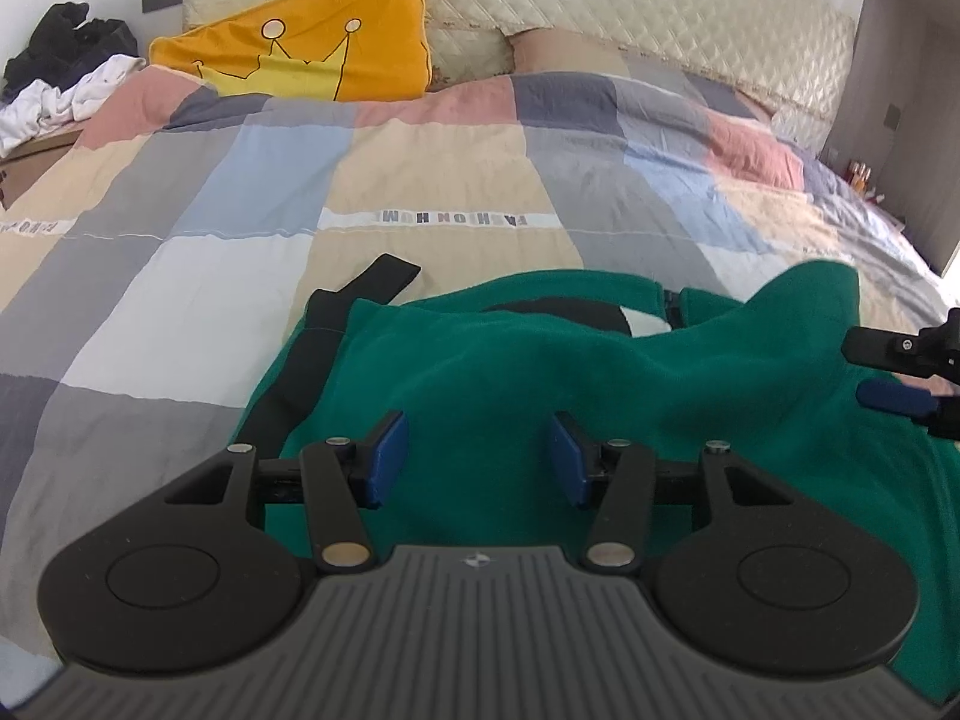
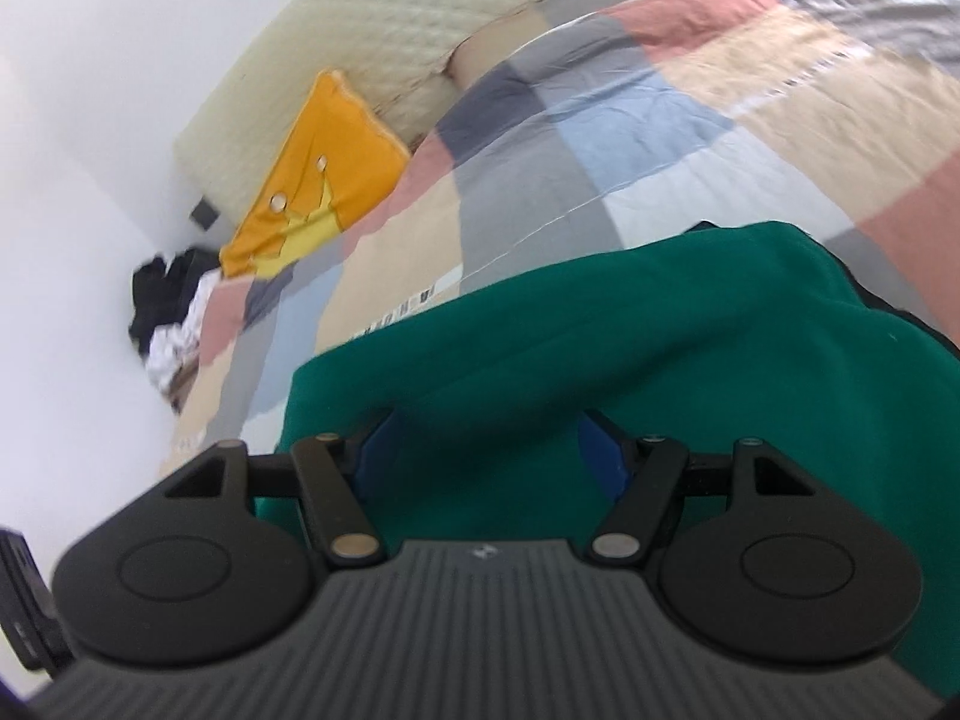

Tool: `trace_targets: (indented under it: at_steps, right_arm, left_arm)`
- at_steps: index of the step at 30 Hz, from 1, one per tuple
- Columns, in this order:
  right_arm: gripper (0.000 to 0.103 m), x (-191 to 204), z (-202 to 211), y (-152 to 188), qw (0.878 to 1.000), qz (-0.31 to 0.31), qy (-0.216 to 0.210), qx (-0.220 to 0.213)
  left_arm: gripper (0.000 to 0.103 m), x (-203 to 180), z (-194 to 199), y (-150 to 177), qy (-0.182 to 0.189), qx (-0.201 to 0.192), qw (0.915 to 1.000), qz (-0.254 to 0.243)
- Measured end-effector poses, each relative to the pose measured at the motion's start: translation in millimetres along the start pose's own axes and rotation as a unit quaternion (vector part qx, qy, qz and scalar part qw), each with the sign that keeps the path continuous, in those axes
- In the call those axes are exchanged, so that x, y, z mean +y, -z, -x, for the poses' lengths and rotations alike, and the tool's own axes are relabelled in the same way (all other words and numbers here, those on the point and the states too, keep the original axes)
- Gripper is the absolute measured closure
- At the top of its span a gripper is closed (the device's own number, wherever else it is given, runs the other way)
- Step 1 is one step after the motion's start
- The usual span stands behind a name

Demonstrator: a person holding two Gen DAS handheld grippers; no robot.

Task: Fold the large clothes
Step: 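Fold the lifted hem over toward the hood with both grippers and release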

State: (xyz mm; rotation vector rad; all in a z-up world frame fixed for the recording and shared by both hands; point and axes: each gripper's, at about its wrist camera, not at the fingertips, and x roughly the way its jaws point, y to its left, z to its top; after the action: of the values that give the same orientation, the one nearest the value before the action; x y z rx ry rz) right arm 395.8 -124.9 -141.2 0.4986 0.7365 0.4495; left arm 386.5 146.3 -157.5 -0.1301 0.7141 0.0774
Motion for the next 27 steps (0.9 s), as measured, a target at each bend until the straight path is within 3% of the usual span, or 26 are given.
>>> trace_targets:
  at_steps: [6, 10, 16, 19, 21, 24, 27]
  right_arm:
    - [0.037, 4.0, -21.8, 19.7, 0.997, 0.056, 0.047, 0.027]
    - [0.037, 12.9, -18.2, 27.7, 0.992, 0.098, 0.069, 0.028]
    - [0.037, 11.2, 1.2, 29.9, 0.992, 0.086, 0.086, 0.018]
    - [0.037, 6.5, 6.7, 30.8, 0.993, 0.085, 0.085, 0.013]
    - [0.037, 1.2, 8.8, 28.5, 0.994, 0.072, 0.080, 0.009]
    - [0.037, -6.5, 9.4, 25.3, 0.996, 0.051, 0.073, 0.004]
    - [0.037, -12.4, 9.8, 22.4, 0.997, 0.035, 0.069, -0.001]
  left_arm:
    - [0.045, 0.5, -8.0, -0.9, 0.019, -0.001, 0.9998, 0.001]
    - [0.045, 2.6, -1.8, -4.0, 0.054, -0.018, 0.9983, 0.009]
    - [0.045, -8.4, -6.2, -22.0, 0.077, -0.031, 0.9965, 0.000]
    - [0.034, -22.0, -7.4, -33.1, 0.120, -0.033, 0.9921, -0.010]
    - [0.033, -36.5, -9.0, -35.3, 0.136, -0.026, 0.9898, -0.033]
    - [0.033, -61.0, -21.3, -36.1, 0.106, -0.016, 0.9907, -0.084]
    - [0.034, -81.4, -46.1, -35.2, 0.066, 0.025, 0.9903, -0.120]
